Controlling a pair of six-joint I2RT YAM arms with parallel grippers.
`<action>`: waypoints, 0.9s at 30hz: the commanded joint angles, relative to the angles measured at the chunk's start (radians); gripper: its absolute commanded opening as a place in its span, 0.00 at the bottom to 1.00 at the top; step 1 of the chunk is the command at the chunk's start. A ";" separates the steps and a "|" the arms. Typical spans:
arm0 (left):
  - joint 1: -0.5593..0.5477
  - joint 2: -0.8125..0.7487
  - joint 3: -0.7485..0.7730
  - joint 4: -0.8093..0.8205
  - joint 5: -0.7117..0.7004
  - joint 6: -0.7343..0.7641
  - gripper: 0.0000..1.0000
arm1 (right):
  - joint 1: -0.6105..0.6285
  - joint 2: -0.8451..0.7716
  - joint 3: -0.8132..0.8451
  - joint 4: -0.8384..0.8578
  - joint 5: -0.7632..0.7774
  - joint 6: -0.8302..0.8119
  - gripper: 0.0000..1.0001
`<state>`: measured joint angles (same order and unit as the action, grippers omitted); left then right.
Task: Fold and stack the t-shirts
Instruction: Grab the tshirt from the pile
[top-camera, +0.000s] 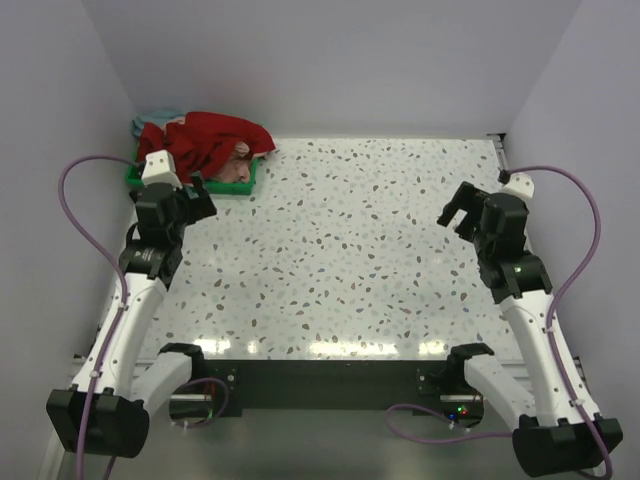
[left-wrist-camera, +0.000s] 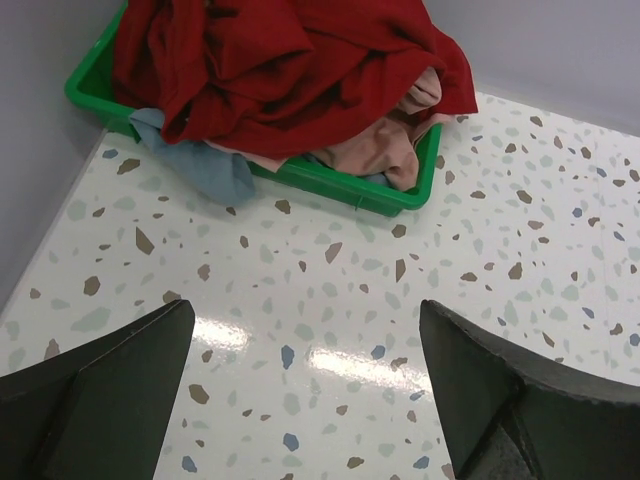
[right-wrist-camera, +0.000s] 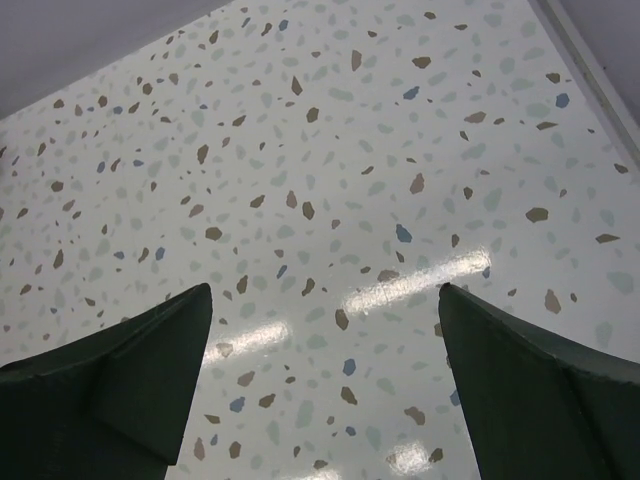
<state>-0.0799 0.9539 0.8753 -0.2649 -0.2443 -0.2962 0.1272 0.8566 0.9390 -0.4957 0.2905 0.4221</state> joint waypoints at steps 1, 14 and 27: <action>0.000 -0.004 0.054 0.013 -0.030 0.015 1.00 | 0.002 -0.033 0.055 -0.063 0.048 0.044 0.99; 0.138 0.300 0.290 0.101 0.090 0.032 1.00 | -0.001 0.056 0.131 -0.086 0.075 0.012 0.99; 0.187 0.997 0.983 -0.285 0.154 0.109 0.98 | 0.002 0.295 0.210 0.069 -0.051 0.060 0.99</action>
<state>0.1036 1.8454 1.7336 -0.3676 -0.1268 -0.2245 0.1272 1.1149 1.0836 -0.4973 0.2844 0.4713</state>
